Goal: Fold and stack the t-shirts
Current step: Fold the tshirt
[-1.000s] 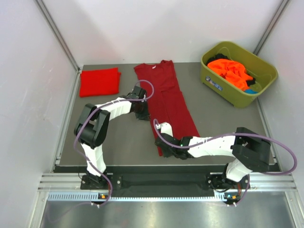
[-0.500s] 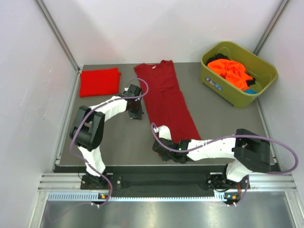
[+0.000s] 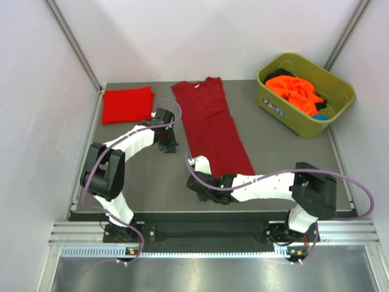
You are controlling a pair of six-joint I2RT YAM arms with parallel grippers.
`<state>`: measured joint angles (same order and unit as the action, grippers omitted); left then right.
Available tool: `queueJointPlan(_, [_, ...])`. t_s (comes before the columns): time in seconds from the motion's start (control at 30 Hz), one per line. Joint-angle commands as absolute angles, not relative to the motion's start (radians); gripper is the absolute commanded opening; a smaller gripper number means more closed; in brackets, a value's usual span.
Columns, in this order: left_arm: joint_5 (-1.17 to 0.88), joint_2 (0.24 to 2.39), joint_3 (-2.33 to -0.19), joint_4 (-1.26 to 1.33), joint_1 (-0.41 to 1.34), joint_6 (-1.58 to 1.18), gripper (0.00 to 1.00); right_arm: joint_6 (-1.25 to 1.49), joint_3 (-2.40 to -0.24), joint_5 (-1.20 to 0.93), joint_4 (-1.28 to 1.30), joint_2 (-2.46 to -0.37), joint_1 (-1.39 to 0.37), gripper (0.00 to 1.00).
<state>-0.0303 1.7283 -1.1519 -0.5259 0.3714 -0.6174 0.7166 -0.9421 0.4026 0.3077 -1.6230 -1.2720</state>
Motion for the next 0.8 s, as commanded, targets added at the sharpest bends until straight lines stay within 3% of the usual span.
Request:
queueJointPlan(0.0, [-0.052, 1.684, -1.144, -0.511, 0.367, -0.604, 0.00, 0.727, -0.925, 0.439, 0.299, -1.625, -1.267, 0.05])
queueJointPlan(0.3, [-0.058, 1.675, -1.140, -0.502, 0.365, -0.607, 0.00, 0.695, -0.850, 0.331, 0.157, -1.624, -1.269, 0.05])
queueJointPlan(0.67, [-0.057, 1.663, -1.144, -0.511, 0.367, -0.597, 0.00, 0.658, -0.928, 0.364, 0.276, -1.488, -1.250, 0.07])
queueJointPlan(0.77, [-0.077, 1.640, -1.126, -0.491, 0.367, -0.604, 0.04, 0.644, -0.899, 0.374, 0.265, -1.486, -1.224, 0.07])
